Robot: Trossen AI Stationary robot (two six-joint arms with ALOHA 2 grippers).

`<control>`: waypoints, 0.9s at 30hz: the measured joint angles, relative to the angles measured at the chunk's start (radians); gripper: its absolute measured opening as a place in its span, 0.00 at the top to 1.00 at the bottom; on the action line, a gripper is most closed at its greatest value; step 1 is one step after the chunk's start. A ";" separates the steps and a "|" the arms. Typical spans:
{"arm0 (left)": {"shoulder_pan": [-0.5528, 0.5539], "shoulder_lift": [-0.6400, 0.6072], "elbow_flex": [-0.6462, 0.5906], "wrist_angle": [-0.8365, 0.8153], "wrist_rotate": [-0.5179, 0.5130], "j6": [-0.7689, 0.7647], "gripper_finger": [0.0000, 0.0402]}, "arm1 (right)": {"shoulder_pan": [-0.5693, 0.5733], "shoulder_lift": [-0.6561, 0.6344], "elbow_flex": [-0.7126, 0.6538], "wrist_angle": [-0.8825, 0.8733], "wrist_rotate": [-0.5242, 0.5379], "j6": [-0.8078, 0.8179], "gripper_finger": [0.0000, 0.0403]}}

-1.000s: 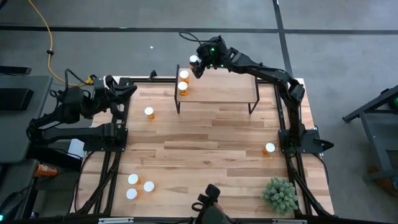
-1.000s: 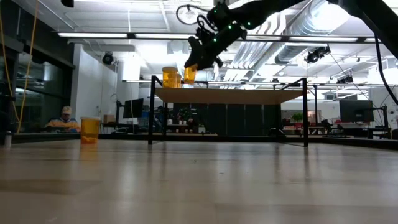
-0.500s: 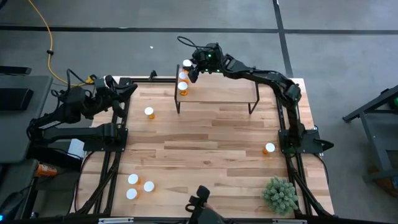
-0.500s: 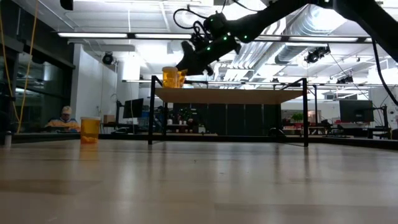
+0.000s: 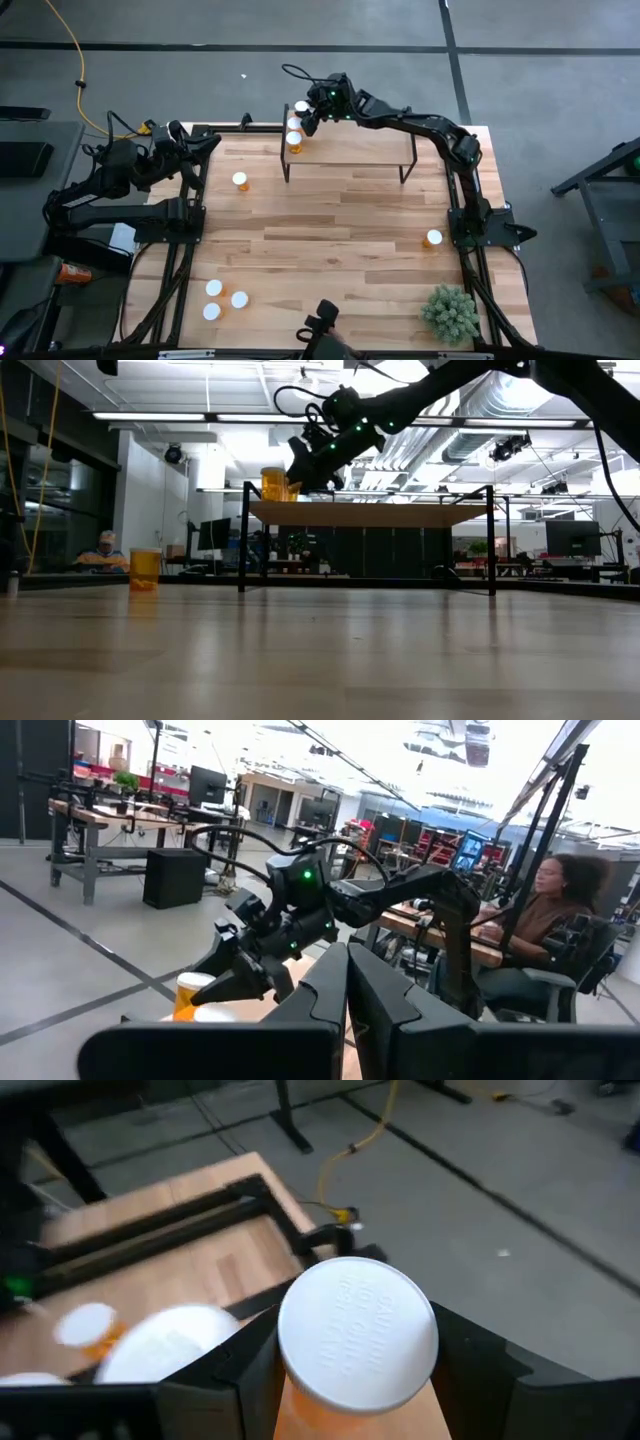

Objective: Pick and place medicine bottles onto shelf by color
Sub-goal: Put the orange pill bottle on the shelf aligned with the other orange pill bottles

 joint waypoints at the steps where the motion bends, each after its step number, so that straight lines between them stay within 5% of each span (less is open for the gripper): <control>1: 0.000 0.000 0.000 0.000 0.000 0.000 1.00 | 0.003 0.000 0.000 0.003 0.017 -0.012 0.51; 10: 0.000 0.000 0.000 0.000 0.000 0.000 1.00 | 0.028 0.000 0.000 -0.020 0.051 -0.156 0.50; 27: 0.000 0.000 0.000 0.000 0.003 -0.008 1.00 | 0.029 0.000 0.000 -0.023 0.035 -0.110 0.41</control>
